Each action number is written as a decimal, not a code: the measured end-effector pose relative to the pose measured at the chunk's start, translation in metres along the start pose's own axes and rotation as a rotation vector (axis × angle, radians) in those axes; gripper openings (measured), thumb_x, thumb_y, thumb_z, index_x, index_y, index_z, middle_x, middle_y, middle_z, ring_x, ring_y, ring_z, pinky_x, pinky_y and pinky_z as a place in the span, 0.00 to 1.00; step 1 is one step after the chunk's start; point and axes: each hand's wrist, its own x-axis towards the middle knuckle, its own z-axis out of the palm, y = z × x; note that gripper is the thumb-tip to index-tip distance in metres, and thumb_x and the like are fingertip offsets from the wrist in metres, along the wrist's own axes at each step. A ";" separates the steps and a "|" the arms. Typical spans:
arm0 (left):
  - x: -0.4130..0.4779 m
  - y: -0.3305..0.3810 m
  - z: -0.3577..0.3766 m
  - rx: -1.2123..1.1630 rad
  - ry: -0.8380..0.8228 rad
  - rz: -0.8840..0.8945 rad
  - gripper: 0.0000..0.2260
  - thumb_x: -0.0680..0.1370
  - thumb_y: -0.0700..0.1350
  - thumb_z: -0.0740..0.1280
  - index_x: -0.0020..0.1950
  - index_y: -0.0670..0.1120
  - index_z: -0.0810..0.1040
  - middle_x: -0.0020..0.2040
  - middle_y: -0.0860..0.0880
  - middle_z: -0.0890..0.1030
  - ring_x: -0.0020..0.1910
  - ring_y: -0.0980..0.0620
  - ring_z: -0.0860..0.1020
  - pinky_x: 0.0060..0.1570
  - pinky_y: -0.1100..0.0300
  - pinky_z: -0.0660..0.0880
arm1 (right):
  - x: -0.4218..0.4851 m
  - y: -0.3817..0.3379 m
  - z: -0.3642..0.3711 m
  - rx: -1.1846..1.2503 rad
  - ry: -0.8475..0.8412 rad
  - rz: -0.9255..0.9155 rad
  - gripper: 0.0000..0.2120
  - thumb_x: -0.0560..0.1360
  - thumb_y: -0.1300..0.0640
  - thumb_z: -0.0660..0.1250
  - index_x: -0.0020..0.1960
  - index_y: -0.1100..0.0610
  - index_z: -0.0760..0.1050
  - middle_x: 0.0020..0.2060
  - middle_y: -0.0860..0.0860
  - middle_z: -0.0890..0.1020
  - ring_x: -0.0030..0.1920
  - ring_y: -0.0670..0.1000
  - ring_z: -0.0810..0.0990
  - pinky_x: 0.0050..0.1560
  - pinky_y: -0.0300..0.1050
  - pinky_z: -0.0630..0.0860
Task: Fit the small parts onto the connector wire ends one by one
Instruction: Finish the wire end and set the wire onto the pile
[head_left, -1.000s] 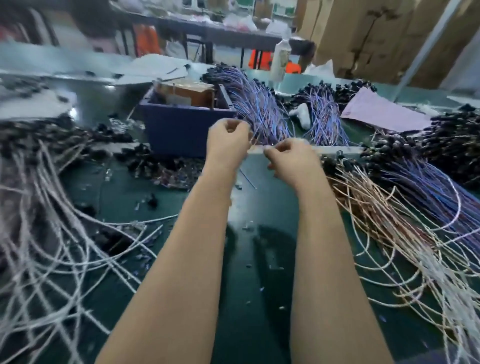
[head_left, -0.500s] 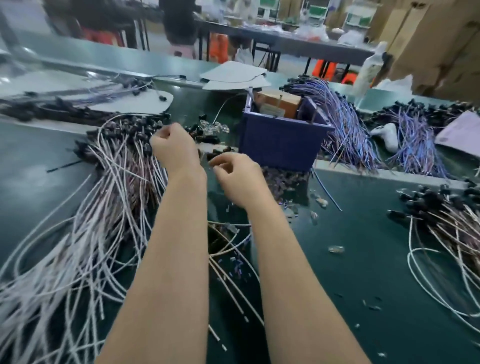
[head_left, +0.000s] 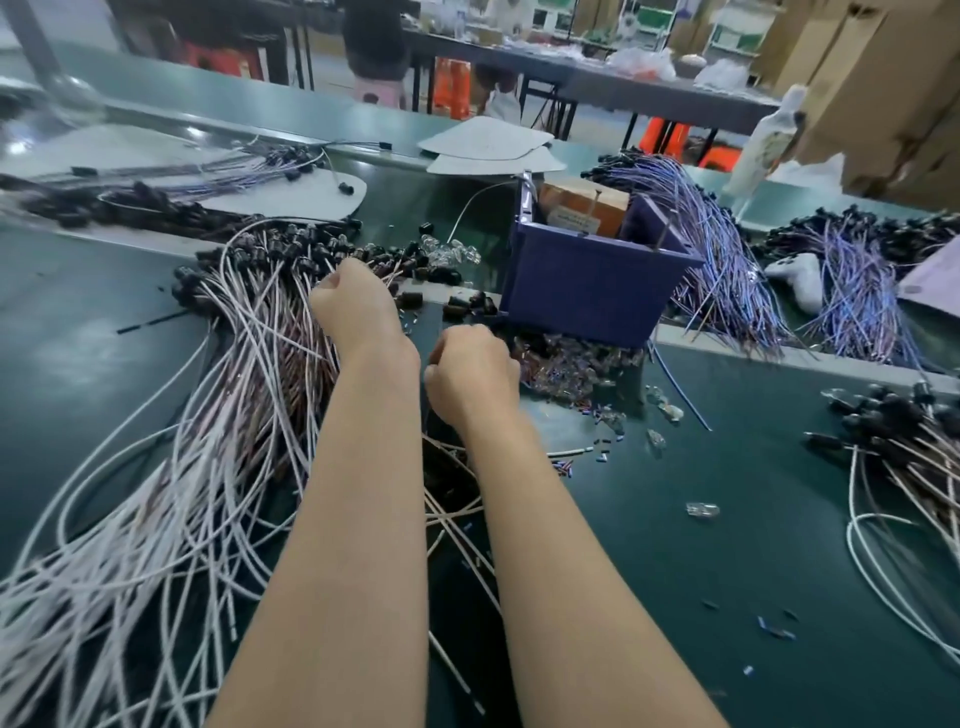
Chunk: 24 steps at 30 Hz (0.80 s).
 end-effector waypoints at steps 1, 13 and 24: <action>0.001 0.002 -0.002 -0.010 0.022 0.010 0.05 0.79 0.41 0.58 0.53 0.42 0.69 0.37 0.51 0.66 0.35 0.53 0.64 0.35 0.61 0.63 | 0.001 0.002 -0.001 0.019 0.008 0.040 0.14 0.75 0.59 0.63 0.59 0.55 0.76 0.60 0.55 0.75 0.61 0.59 0.73 0.58 0.51 0.70; 0.005 0.004 0.003 -0.139 0.026 -0.019 0.02 0.78 0.38 0.57 0.50 0.42 0.67 0.35 0.50 0.66 0.32 0.52 0.64 0.29 0.62 0.61 | 0.017 -0.018 0.005 0.204 0.005 -0.164 0.20 0.78 0.60 0.59 0.70 0.53 0.69 0.68 0.53 0.68 0.64 0.58 0.67 0.60 0.49 0.68; -0.097 -0.035 0.066 -0.041 -0.345 0.009 0.04 0.79 0.37 0.56 0.47 0.44 0.68 0.44 0.45 0.71 0.41 0.49 0.67 0.38 0.59 0.66 | -0.069 0.088 -0.084 0.399 0.131 0.169 0.04 0.74 0.56 0.65 0.41 0.56 0.75 0.42 0.58 0.83 0.43 0.58 0.82 0.51 0.55 0.79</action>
